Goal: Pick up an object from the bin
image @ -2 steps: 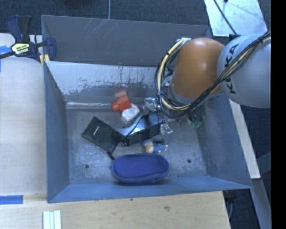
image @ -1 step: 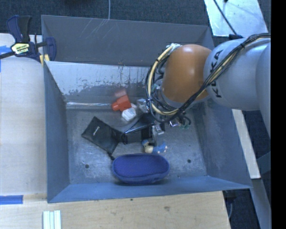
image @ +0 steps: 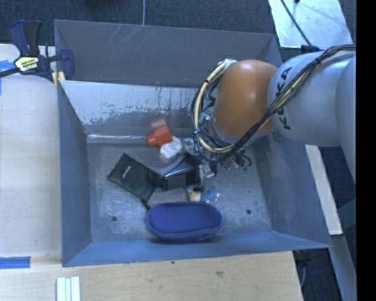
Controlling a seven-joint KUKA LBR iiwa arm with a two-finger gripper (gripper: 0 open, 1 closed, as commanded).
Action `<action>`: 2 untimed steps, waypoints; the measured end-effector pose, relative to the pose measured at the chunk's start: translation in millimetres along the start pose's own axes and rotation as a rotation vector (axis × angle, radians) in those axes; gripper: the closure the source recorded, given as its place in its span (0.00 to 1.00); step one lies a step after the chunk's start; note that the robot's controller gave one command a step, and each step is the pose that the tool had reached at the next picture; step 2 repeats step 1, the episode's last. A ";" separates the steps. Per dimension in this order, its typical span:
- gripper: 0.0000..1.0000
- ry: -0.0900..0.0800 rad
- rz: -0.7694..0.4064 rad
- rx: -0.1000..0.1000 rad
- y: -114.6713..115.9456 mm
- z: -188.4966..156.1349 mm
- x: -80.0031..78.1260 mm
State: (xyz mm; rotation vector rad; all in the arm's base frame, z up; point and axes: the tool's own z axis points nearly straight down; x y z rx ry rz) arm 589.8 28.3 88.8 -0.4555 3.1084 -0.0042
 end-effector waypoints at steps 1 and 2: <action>1.00 -0.004 -0.021 0.001 -23.8 -114.6 24.3; 1.00 -0.004 -0.021 0.001 -23.8 -114.6 24.3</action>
Offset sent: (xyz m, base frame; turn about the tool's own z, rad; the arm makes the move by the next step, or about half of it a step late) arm -0.0170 -0.0273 0.1123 -0.0250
